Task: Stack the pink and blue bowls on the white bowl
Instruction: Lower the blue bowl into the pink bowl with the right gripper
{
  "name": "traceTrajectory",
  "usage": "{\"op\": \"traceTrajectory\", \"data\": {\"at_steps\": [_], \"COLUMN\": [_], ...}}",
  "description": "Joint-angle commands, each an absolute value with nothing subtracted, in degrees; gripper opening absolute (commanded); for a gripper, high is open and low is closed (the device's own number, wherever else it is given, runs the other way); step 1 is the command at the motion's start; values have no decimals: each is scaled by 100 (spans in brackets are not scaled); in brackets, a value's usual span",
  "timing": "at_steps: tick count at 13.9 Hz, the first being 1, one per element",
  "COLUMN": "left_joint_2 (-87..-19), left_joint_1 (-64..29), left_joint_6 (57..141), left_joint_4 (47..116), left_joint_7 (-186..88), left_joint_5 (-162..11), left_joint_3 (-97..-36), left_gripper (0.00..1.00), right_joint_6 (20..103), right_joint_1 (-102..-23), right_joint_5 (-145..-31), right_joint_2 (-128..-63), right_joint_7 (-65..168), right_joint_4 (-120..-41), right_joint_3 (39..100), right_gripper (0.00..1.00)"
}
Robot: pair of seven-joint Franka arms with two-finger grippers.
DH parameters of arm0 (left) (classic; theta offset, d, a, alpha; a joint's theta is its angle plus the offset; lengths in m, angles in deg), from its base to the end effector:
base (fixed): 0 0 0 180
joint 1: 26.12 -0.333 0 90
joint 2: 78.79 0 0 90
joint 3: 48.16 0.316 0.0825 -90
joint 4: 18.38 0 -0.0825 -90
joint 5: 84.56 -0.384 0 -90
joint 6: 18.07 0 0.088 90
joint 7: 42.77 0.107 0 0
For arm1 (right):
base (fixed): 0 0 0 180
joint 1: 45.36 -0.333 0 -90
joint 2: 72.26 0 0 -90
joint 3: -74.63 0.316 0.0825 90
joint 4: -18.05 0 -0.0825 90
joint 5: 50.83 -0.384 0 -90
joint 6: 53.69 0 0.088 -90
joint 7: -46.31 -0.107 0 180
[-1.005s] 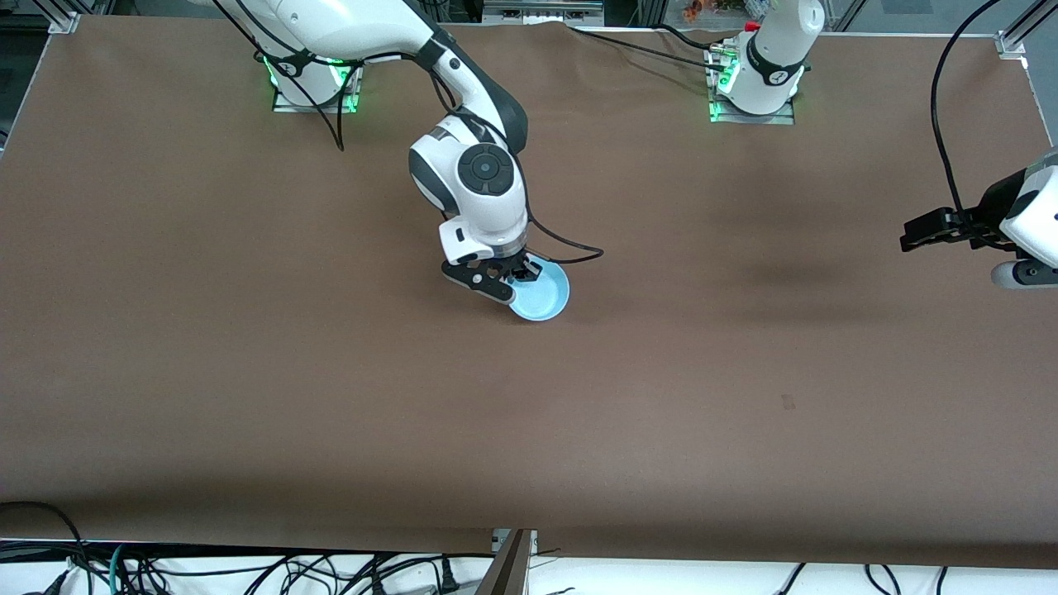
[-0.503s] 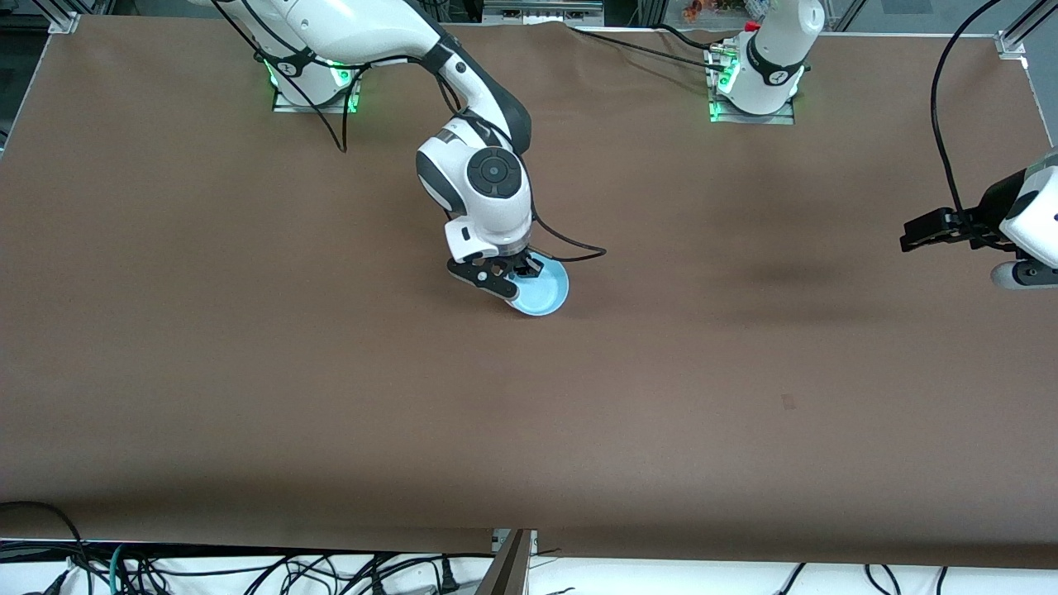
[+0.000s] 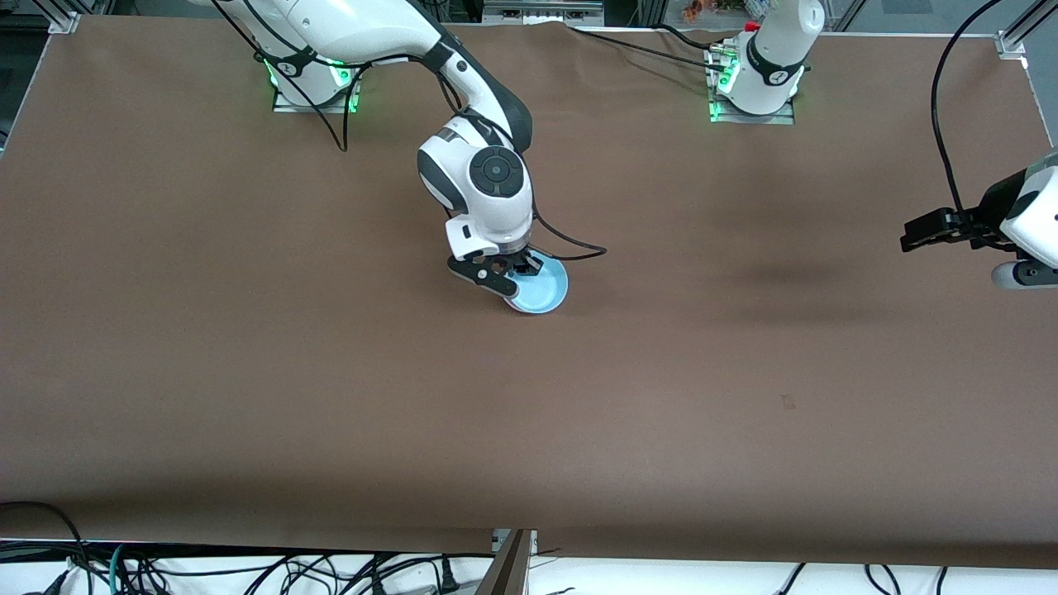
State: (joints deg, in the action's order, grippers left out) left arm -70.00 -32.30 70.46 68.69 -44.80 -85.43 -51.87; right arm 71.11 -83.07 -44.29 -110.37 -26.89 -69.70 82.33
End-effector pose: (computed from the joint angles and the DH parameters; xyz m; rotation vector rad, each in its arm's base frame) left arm 0.5931 0.0299 0.5584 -3.1281 -0.1222 0.2000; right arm 0.5089 0.4893 0.2672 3.0486 -0.6931 0.0047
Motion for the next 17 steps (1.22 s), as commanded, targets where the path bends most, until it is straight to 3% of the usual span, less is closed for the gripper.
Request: {"op": "traceTrajectory", "data": {"at_steps": [1,17], "left_joint_2": [-6921,-6921], "left_joint_1": [-3280,-3280], "left_joint_6": [6894,6894], "left_joint_4": [6678,6678], "left_joint_7": [-4356,-4356], "left_joint_5": [-8509,-8509], "left_joint_3": [-5202,-5202], "left_gripper": [100,100], "right_joint_6": [6954,7516], "right_joint_1": [-8377,-8385], "right_joint_5": [-4318,-4301], "right_joint_2": [-10813,-10953], "right_joint_7": [-2814,-2831], "right_joint_4": [-7107,-7204], "right_joint_3": [8175,8157], "right_gripper": [0,0]}}
